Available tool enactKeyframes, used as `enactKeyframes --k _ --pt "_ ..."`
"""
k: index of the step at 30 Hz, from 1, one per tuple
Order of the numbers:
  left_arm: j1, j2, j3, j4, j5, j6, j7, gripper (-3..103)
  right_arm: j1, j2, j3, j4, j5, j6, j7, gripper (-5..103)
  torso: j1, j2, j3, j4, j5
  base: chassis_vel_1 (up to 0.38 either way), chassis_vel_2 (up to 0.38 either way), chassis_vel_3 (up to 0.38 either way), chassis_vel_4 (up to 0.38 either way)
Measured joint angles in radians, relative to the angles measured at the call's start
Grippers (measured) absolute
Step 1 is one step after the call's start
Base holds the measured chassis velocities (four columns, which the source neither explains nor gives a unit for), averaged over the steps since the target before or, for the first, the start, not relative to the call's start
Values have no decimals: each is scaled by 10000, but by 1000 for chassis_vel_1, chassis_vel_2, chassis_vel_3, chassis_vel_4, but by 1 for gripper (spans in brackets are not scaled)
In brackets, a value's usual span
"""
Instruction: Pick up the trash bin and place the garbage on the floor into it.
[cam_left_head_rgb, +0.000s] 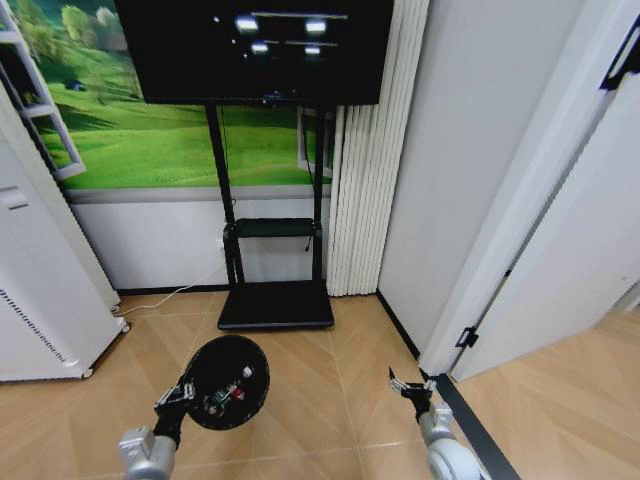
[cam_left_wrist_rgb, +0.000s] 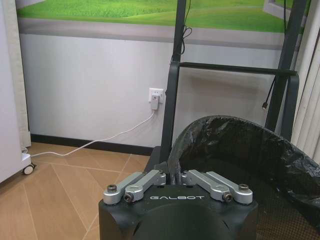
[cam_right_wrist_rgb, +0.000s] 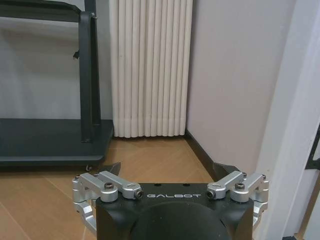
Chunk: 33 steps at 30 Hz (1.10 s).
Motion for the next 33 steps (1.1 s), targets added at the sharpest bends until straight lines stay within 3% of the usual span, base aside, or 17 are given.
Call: enactKeyframes --k 14,30,32,33 --pt "-108 -114 67 131 25 0 7 7 -24 -118 -115 -17 27 4 -209 100 0 -1 2 4 2 182 187 -186 -194" --pt "43 -257 152 173 202 -72 29 7 -106 -43 -186 -146 3 257 -427 100 -3 -1 -2 -3 3 352 342 -340 -340" --pt "40 -263 189 194 229 -76 28 7 -113 -42 -184 -188 4 403 -508 100 1 -2 2 9 -12 332 261 -307 -274" --pt "34 -270 228 214 237 -74 28 7 -121 -42 -170 -216 4 464 -545 100 -2 -1 -2 0 -8 246 261 -205 -268"
